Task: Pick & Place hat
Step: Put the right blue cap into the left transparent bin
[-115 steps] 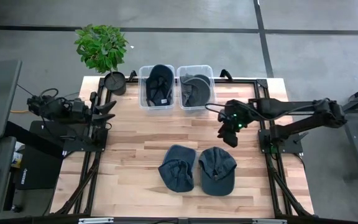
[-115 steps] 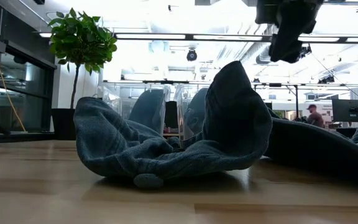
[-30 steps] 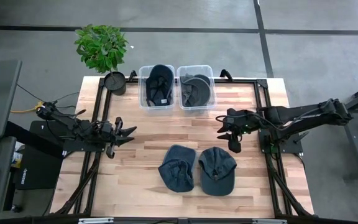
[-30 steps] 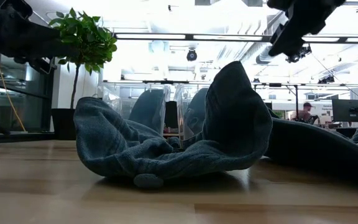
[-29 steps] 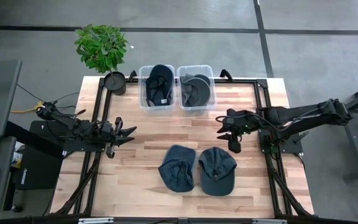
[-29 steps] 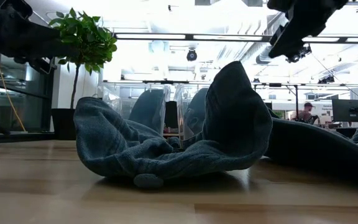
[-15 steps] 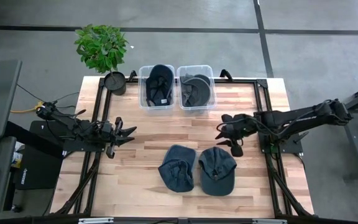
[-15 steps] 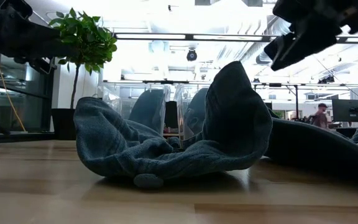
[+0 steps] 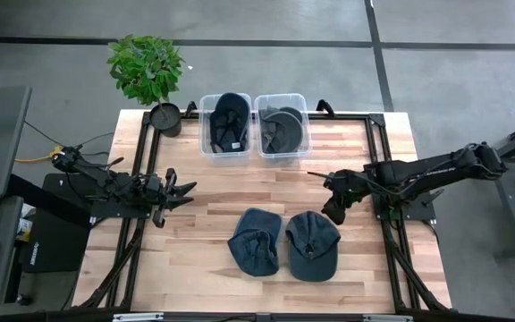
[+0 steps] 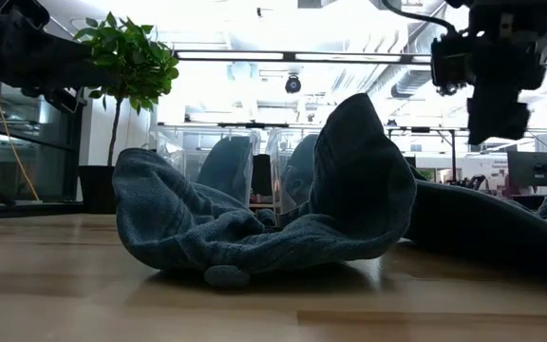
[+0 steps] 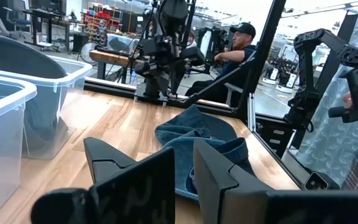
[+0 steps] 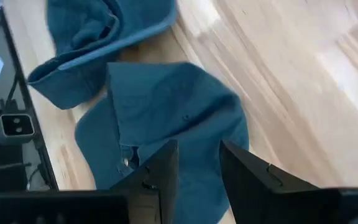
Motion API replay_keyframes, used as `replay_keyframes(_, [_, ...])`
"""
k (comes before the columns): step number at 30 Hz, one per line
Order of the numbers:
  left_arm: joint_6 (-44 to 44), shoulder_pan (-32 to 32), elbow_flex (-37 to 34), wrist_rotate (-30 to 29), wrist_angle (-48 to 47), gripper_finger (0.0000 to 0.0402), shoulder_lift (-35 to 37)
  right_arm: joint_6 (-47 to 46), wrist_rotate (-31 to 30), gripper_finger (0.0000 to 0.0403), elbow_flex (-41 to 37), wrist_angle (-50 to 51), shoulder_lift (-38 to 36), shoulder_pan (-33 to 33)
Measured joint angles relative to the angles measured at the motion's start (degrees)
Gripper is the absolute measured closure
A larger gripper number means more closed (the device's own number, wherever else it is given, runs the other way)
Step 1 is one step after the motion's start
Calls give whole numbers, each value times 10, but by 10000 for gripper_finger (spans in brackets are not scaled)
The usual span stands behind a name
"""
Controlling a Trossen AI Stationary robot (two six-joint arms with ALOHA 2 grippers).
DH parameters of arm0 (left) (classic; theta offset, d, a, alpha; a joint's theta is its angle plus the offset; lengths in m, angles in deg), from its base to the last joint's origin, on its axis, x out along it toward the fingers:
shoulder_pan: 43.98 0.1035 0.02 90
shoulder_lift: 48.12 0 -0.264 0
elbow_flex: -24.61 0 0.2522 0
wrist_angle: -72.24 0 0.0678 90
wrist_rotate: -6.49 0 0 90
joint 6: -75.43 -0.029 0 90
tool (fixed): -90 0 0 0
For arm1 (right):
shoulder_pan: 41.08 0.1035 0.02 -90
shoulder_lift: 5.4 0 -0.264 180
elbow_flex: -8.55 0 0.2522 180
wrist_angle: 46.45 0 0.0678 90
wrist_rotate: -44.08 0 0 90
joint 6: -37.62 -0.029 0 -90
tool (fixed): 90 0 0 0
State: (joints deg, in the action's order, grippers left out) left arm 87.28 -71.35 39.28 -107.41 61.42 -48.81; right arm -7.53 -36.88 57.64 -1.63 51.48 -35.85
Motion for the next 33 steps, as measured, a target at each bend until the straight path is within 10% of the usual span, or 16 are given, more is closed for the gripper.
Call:
replay_keyframes(15, [0,0,0,0,0,401,0,-71,-102,291,0,104,-7,-9])
replay_keyframes(33, [0,0,0,-2,0,401,0,-435,18,283,0,142,-7,25])
